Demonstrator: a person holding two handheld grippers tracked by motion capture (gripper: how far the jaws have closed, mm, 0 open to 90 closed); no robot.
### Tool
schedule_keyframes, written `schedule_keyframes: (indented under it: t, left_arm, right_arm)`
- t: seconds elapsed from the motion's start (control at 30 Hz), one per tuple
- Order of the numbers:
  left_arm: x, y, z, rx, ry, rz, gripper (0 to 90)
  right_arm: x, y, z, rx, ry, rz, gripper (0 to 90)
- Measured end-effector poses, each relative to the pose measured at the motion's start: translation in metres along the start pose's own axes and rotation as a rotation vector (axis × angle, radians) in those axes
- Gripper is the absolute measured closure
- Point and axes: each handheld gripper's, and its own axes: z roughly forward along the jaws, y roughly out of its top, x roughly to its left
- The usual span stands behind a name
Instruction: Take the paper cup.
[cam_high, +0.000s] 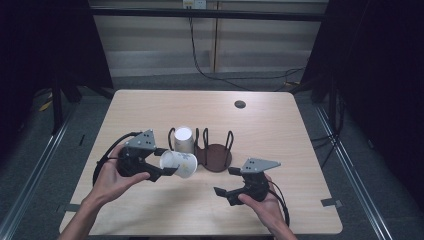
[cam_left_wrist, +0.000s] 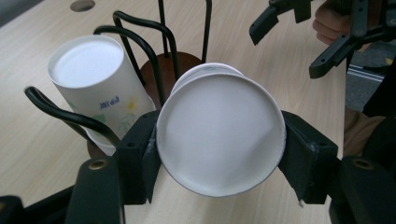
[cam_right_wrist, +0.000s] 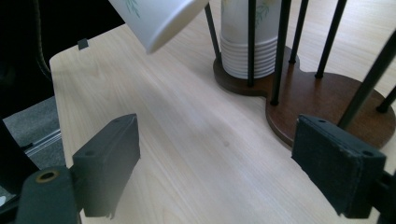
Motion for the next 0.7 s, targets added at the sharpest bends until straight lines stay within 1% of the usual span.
schedule_keyframes:
  t: [0.03,0.1,0.13,0.17,0.23,0.3,0.33,0.37,0.43,0.47,0.5,0.53,0.6,0.7]
  left_arm:
    - [0.0,-0.003,0.001,-0.008,0.015,0.002,36.5]
    - [0.001,-0.006,0.003,-0.011,-0.007,-0.01,36.5]
    - [0.0,-0.007,0.005,-0.02,-0.003,-0.013,36.5]
    - [0.001,-0.008,0.005,-0.02,-0.013,-0.009,36.5]
    - [0.001,-0.011,0.007,-0.035,-0.015,-0.012,36.5]
    - [0.001,-0.014,0.01,-0.052,-0.033,-0.024,36.5]
    - [0.001,-0.015,0.011,-0.055,-0.041,-0.022,36.5]
    - [0.001,-0.017,0.013,-0.057,-0.05,-0.035,36.5]
    - [0.001,-0.021,0.017,-0.076,-0.081,-0.05,36.4]
    - [0.0,-0.022,0.019,-0.076,-0.07,-0.047,36.4]
    - [0.0,-0.023,0.021,-0.059,-0.06,-0.048,36.4]
    - [0.0,-0.024,0.023,-0.054,-0.065,-0.046,36.4]
    - [-0.001,-0.026,0.026,-0.068,-0.079,-0.049,36.4]
    - [-0.003,-0.029,0.03,-0.064,-0.094,-0.045,36.4]
  right_arm:
    - [0.0,0.002,0.001,-0.001,0.005,-0.003,13.6]
    - [0.0,0.005,0.003,-0.003,0.017,-0.004,13.4]
    - [0.0,0.007,0.004,0.0,0.022,-0.006,13.2]
    - [0.0,0.008,0.006,0.002,0.026,-0.009,13.2]
    - [0.001,0.011,0.008,0.009,0.032,-0.017,13.0]
    - [0.001,0.014,0.01,0.005,0.038,-0.017,13.0]
    - [0.001,0.016,0.011,0.004,0.045,-0.018,13.0]
    - [0.002,0.017,0.012,0.001,0.049,-0.019,13.0]
    - [0.002,0.02,0.015,0.0,0.057,-0.023,13.0]
    - [0.003,0.021,0.016,-0.004,0.061,-0.025,13.0]
    - [0.003,0.022,0.017,0.0,0.069,-0.022,13.1]
    - [0.003,0.022,0.018,-0.001,0.085,-0.022,13.3]
    - [0.004,0.021,0.021,-0.014,0.107,-0.014,13.2]
    - [0.005,0.019,0.024,-0.033,0.122,-0.014,13.1]
